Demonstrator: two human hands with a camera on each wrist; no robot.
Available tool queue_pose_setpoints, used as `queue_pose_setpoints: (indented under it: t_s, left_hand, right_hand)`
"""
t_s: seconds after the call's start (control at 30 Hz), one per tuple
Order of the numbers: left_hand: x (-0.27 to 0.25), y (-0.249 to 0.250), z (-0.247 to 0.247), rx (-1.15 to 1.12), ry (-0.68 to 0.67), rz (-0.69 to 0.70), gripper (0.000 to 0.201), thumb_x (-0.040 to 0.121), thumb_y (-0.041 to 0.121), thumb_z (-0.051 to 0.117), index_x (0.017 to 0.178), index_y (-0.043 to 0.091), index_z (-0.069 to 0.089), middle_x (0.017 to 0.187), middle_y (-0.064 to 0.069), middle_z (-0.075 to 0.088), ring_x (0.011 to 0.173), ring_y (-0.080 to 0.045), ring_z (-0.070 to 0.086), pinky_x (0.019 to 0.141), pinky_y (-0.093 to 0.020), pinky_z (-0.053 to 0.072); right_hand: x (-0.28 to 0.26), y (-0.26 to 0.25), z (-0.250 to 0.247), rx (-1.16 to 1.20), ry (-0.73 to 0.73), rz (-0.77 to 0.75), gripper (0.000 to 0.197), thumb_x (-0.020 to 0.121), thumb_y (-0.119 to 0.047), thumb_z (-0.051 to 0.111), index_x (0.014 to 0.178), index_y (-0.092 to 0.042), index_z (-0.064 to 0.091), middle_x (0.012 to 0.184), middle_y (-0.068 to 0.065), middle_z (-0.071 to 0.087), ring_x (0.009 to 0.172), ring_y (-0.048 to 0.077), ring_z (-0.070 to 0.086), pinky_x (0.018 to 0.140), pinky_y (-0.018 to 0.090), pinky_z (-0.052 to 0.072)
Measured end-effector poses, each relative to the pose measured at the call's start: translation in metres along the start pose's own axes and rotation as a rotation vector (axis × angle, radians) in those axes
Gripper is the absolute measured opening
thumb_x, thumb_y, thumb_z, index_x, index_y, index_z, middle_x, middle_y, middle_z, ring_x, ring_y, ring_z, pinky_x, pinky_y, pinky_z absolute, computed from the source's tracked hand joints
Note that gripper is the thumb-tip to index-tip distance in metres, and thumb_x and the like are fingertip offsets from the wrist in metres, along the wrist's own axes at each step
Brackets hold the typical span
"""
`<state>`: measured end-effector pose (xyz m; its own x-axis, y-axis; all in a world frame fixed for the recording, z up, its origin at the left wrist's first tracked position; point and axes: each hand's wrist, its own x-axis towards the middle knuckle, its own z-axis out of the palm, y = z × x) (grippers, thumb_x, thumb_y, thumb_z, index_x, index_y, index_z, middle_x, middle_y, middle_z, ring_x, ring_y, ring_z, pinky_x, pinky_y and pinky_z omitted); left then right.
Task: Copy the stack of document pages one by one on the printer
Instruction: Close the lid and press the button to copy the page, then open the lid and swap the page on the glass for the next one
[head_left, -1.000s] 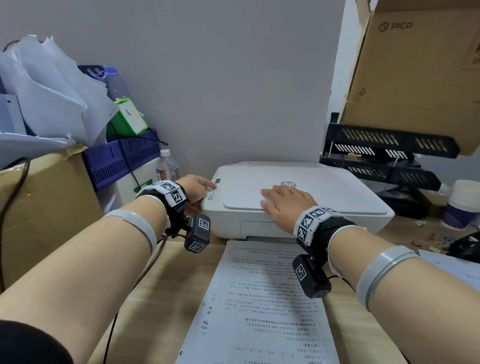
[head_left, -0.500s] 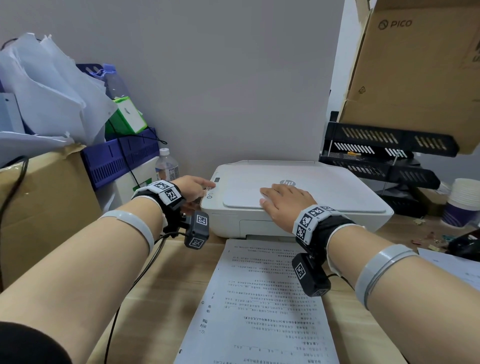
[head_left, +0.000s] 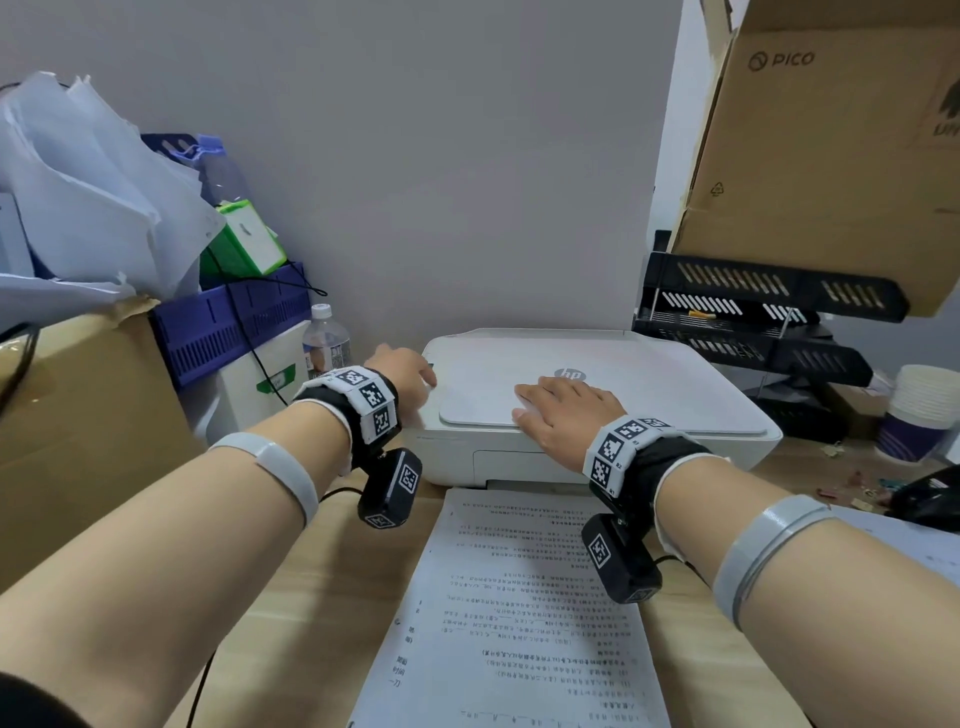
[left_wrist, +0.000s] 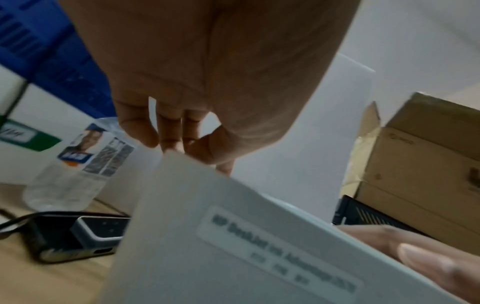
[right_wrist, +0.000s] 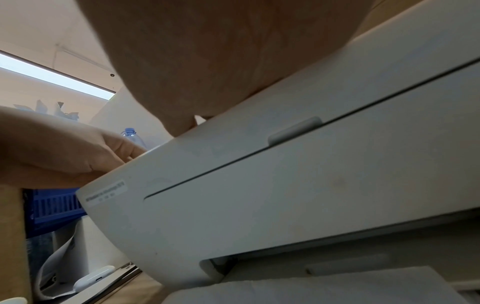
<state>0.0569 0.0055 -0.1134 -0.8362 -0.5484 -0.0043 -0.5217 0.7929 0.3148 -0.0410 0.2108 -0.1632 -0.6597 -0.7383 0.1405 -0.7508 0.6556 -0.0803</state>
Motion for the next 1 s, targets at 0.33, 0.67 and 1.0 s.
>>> queue_pose_setpoints:
  t_s: [0.33,0.67,1.0]
  left_hand:
    - [-0.002,0.03,-0.001,-0.4,-0.077,-0.017,0.025,0.088,0.015,0.061,0.111,0.006,0.066,0.111,-0.011,0.066,0.086,-0.027,0.062,0.083,-0.039,0.056]
    - [0.004,0.023,-0.032,-1.246,-0.14,-0.243,0.013,0.088,0.014,0.061,0.098,0.008,0.057,0.106,-0.014,0.051,0.085,-0.025,0.053,0.067,-0.032,0.052]
    - [0.055,0.056,-0.073,-1.674,0.229,0.092,0.013,0.093,0.007,0.05,0.099,0.005,0.061,0.094,-0.015,0.065,0.087,-0.023,0.065,0.085,-0.028,0.057]
  right_hand:
    - [0.005,0.001,-0.023,-0.03,-0.096,-0.022,0.071,0.09,-0.073,0.037,0.148,-0.032,0.036,0.154,0.001,0.036,0.142,0.025,0.031,0.111,0.048,0.031]
    - [0.013,0.011,-0.08,0.003,0.065,-0.127,0.042,0.089,-0.045,0.06,0.128,-0.028,0.055,0.12,-0.008,0.061,0.108,0.016,0.059,0.092,0.036,0.049]
    - [0.029,0.027,-0.103,-0.037,0.741,-0.217,0.028,0.078,-0.02,0.064,0.105,-0.017,0.06,0.102,0.004,0.057,0.101,0.029,0.051,0.085,0.043,0.044]
